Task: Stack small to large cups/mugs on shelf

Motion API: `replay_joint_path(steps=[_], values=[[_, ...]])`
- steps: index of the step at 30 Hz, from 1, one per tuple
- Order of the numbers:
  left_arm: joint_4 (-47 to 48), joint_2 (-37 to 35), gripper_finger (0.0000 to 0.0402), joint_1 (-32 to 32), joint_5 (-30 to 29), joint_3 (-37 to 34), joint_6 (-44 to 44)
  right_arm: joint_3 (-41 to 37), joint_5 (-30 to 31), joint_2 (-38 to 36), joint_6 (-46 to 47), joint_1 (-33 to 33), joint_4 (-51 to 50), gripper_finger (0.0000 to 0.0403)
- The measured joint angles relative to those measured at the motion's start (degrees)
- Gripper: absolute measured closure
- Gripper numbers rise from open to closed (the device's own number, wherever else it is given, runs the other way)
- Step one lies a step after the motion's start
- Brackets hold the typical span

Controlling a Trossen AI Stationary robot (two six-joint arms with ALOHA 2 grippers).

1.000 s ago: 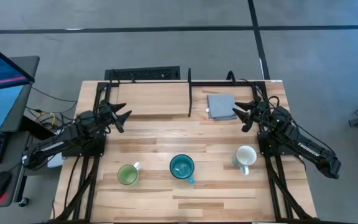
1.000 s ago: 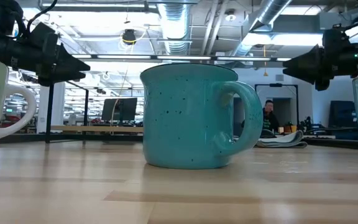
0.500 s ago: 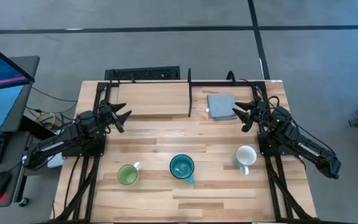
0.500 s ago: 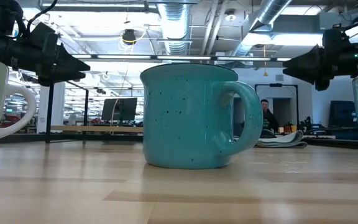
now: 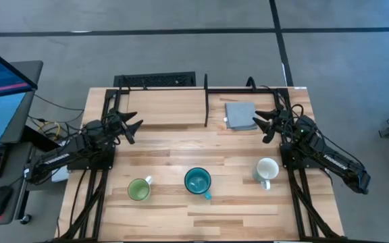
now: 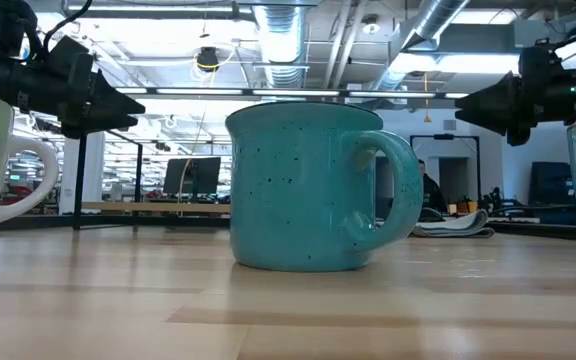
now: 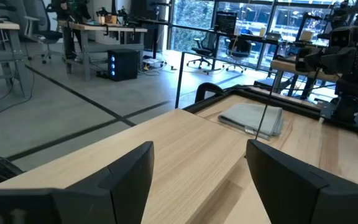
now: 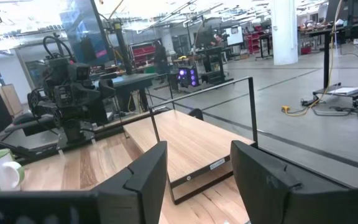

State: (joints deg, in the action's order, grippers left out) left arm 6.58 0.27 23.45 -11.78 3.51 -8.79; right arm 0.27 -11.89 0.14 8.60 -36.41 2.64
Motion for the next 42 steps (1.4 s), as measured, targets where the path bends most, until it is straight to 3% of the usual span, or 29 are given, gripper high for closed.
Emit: replay_joint_path(steps=[14, 20, 32, 42], values=[[0.0, 0.0, 0.0154, 0.0, 0.0, 0.0, 0.0, 0.0, 0.0, 0.0, 0.0, 0.0, 0.0, 0.0203], [0.0, 0.0, 0.0154, 0.0, -0.5, 0.0, 4.1, 0.0, 0.0, 0.0, 0.0, 0.0, 0.0, 0.0203], [-0.1, 0.0, 0.0154, 0.0, -1.0, 0.0, 2.2, 0.0, 1.5, 0.0, 0.7, 0.0, 0.1, 0.0203], [-0.1, 0.0, 0.0154, 0.0, -1.0, 0.0, 1.7, 0.0, 4.5, 0.0, 4.9, 0.4, 9.0, 0.0203]])
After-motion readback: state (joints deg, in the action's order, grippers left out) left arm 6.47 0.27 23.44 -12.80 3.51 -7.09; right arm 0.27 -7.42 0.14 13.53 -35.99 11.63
